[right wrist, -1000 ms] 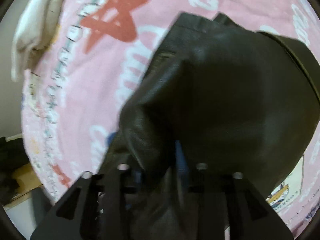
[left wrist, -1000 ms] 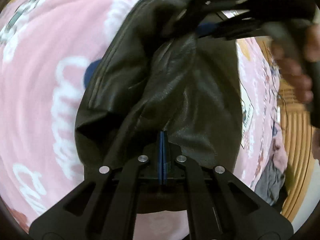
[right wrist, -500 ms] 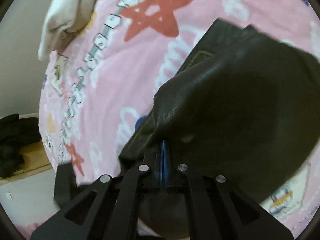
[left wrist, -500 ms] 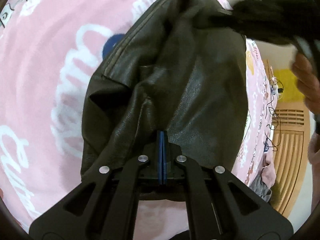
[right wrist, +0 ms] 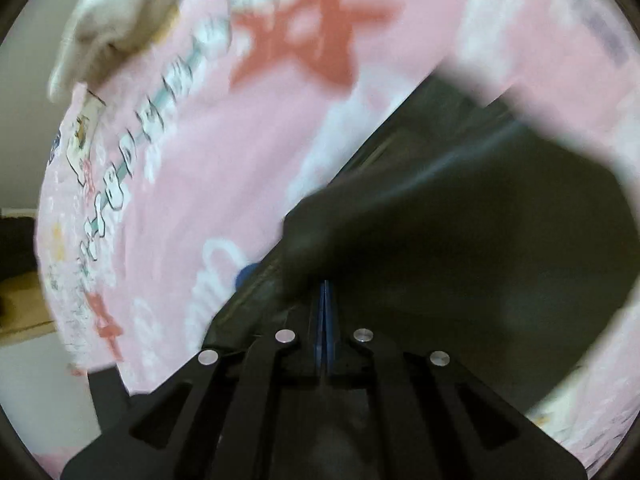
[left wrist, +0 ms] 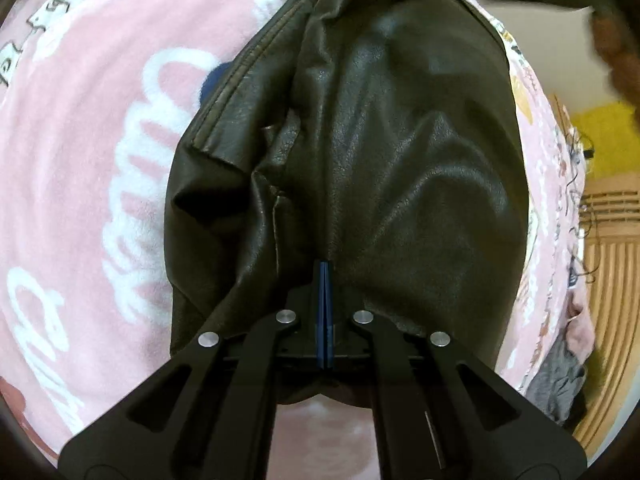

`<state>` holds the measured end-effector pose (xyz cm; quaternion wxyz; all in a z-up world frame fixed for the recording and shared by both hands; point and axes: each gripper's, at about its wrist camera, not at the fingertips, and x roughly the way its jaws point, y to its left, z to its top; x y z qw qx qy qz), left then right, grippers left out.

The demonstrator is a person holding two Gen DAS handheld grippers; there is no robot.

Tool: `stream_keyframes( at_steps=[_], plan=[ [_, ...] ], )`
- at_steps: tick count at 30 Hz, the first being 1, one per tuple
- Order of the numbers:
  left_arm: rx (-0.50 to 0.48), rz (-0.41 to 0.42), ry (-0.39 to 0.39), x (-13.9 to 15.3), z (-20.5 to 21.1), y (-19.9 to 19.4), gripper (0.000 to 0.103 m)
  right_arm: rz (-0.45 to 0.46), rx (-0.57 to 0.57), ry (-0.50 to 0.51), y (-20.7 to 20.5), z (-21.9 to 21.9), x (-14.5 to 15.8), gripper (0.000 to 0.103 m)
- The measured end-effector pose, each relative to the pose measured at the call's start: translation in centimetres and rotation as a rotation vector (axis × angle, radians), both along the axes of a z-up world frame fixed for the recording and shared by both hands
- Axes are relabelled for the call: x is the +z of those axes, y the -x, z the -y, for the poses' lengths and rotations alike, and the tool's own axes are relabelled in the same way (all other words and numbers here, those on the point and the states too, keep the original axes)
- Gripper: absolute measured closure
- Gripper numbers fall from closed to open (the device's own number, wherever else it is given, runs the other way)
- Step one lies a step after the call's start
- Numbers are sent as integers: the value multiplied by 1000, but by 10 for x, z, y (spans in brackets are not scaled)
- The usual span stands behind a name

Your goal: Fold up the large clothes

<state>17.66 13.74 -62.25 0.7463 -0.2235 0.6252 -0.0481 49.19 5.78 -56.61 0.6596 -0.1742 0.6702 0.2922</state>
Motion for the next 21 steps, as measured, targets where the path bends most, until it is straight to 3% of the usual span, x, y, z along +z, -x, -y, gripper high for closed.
stream_keyframes(
  at_steps=[3,7,9,12,14,18,19,21],
  plan=[
    [-36,10,-51,2,13,-2,101,56,-70,85,-28,36,3,98],
    [-47,9,-64,1,23,-2,101,-33,-182,184,-63,70,-54,103],
    [-50,12,-63,0,24,-3,101,-46,-233,198,-69,68,-82,103],
    [-71,12,-108,-2,28,-9,100,0,-230,222,-68,54,-89,103],
    [-77,-6,-118,-3,31,-13,100,45,-197,212,-63,49,-69,102],
    [-42,-53,-37,14,21,-21,101,105,-255,-86,-24,81,8,100],
    [-33,-39,6,27,17,-23,101,153,-273,-152,5,100,34,100],
    [-26,34,75,61,13,-33,101,193,-324,-236,54,134,53,97]
  ],
)
